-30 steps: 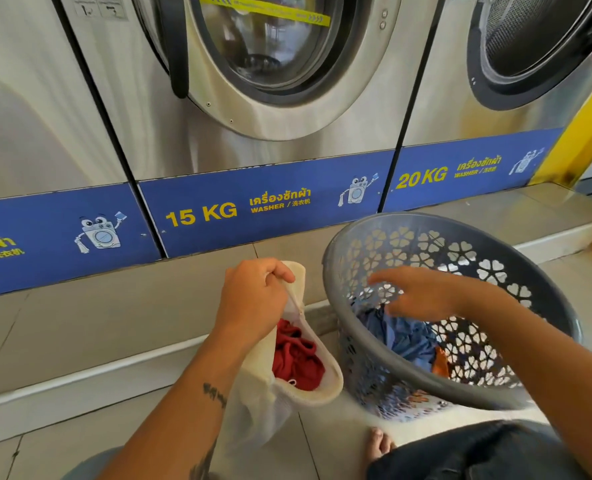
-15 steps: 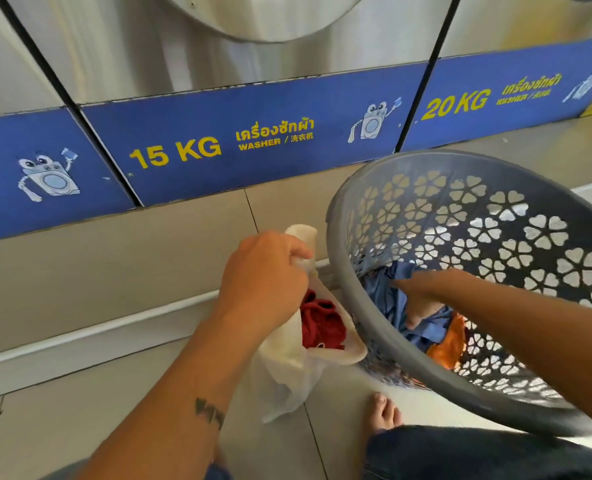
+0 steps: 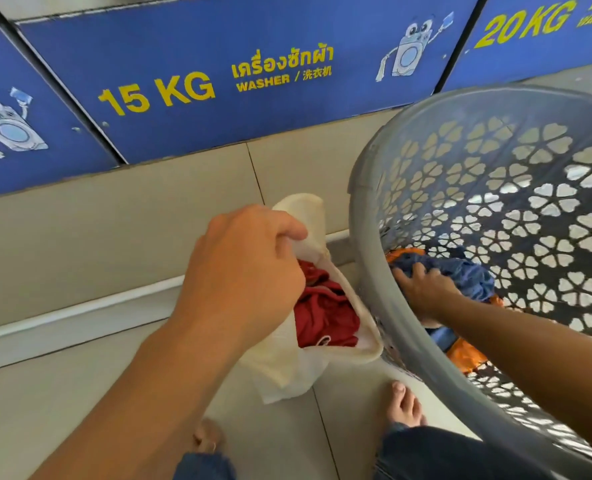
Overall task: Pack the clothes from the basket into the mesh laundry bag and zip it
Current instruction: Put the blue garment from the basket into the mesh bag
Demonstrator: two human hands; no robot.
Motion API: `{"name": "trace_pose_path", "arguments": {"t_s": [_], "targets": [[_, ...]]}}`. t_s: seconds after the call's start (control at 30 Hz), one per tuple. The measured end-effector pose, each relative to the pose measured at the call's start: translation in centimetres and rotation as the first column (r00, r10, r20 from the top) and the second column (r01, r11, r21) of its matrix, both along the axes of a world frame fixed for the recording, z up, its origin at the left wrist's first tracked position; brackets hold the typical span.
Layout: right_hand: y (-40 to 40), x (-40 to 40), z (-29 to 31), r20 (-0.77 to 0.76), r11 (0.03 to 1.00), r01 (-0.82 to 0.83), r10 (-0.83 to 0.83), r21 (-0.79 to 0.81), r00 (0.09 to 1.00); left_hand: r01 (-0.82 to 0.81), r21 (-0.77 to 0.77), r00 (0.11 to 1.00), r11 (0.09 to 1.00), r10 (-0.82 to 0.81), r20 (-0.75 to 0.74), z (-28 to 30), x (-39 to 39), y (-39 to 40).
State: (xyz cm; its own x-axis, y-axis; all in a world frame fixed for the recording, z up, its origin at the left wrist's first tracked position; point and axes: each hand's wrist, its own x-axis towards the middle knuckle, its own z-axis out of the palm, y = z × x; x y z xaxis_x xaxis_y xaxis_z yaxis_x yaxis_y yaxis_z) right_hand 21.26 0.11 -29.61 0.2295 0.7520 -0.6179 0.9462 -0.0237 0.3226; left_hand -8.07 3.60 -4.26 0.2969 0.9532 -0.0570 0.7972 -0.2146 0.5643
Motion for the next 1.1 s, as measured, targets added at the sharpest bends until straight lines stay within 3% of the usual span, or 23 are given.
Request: {"name": "trace_pose_path", "arguments": {"t_s": [0.07,0.23,0.43,0.6,0.73,0.87,0.97,1.1], "targets": [[0.5,0.3,1.0,-0.026,0.999,-0.046,0.046,-0.002,0.999,-0.003,-0.014,1.000,1.000,0.003,-0.003,0.0,0.1,0.0],[2.2,0.3,6.7,-0.269,1.000,-0.001,-0.007,-0.030,0.963,0.047,-0.060,0.999,0.997,-0.048,-0.021,-0.3,-0.4,0.4],[-0.3,0.4,16.3,-0.434,0.967,0.171,-0.075,0.186,0.898,-0.078,-0.153,0.963,0.985,0.114,0.246,0.3,-0.5,0.0],[-4.2,-0.5,24.2,-0.711,0.725,0.510,-0.041,0.462,0.702,-0.181,-0.030,0.871,0.983,0.175,0.460,4.2,-1.3,-0.5],[-6.4,-3.1,29.5,-0.823,0.545,0.658,0.113,0.520,0.557,-0.161,0.045,0.762,0.986,0.095,0.641,8.0,-2.8,-1.9],[-7.7,-7.6,34.1,-0.848,0.399,0.757,0.358,0.518,0.391,-0.107,0.131,0.711,0.986,-0.017,0.703,9.7,-3.9,-3.0],[-8.1,-11.9,35.5,-0.817,0.385,0.771,0.498,0.508,0.290,-0.091,0.130,0.693,0.987,-0.031,0.720,9.9,-4.3,-3.6],[-8.1,-17.8,32.3,-0.810,0.445,0.741,0.541,0.503,0.225,-0.078,0.062,0.629,0.995,0.001,0.778,9.8,-4.8,-4.0]]}}
